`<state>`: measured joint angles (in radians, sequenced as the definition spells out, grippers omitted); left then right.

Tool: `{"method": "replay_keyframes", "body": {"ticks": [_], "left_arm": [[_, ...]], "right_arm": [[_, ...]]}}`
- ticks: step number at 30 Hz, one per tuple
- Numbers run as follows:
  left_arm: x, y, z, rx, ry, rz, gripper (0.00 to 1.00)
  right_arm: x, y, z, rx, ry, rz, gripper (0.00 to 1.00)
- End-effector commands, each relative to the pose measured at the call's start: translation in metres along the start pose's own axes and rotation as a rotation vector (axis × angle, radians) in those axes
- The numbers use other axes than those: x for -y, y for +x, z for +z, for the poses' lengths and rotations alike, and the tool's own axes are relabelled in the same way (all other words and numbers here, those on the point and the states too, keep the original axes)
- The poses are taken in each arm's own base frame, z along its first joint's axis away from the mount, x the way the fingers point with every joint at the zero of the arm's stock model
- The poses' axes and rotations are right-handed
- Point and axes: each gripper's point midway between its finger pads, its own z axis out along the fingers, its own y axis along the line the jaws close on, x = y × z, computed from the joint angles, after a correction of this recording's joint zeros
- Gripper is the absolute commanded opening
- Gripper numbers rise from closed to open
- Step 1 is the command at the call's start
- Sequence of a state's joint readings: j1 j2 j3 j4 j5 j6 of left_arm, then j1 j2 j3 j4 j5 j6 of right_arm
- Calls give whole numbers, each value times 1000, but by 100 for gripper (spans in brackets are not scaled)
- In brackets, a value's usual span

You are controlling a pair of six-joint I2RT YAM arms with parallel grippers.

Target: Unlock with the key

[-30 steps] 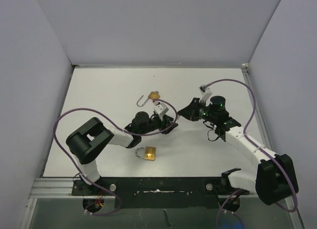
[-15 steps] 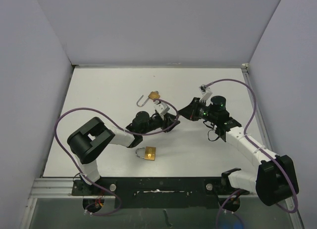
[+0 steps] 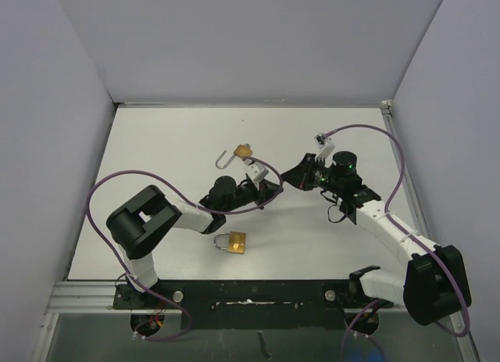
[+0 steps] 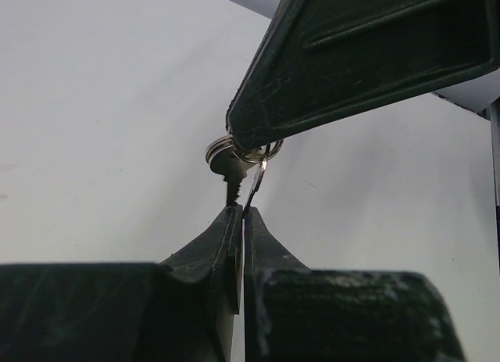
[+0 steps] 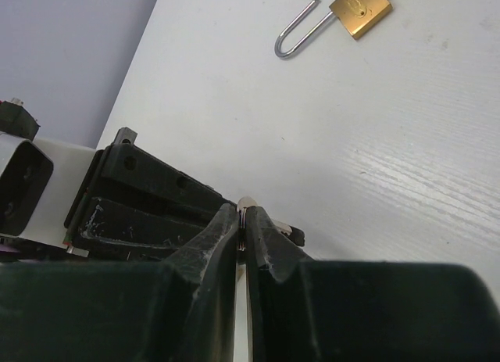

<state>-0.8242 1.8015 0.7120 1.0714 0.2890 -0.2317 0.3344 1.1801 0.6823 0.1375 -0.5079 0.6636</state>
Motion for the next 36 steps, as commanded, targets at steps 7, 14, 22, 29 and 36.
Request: {"method": "replay_keyframes", "body": {"ticks": [7, 14, 22, 29, 36], "left_arm": [[12, -40, 6, 116, 39, 27, 0], [5, -36, -4, 82, -23, 4, 0], [3, -30, -11, -4, -48, -25, 0], [1, -29, -11, -22, -52, -37, 0], [1, -35, -6, 1, -43, -40, 0]], "right_arm": [[-5, -17, -2, 57, 3, -34, 0], [4, -12, -4, 48, 43, -34, 0], [9, -4, -5, 35, 55, -41, 0], [9, -1, -5, 33, 49, -37, 0], [7, 1, -5, 27, 33, -35, 0]]}}
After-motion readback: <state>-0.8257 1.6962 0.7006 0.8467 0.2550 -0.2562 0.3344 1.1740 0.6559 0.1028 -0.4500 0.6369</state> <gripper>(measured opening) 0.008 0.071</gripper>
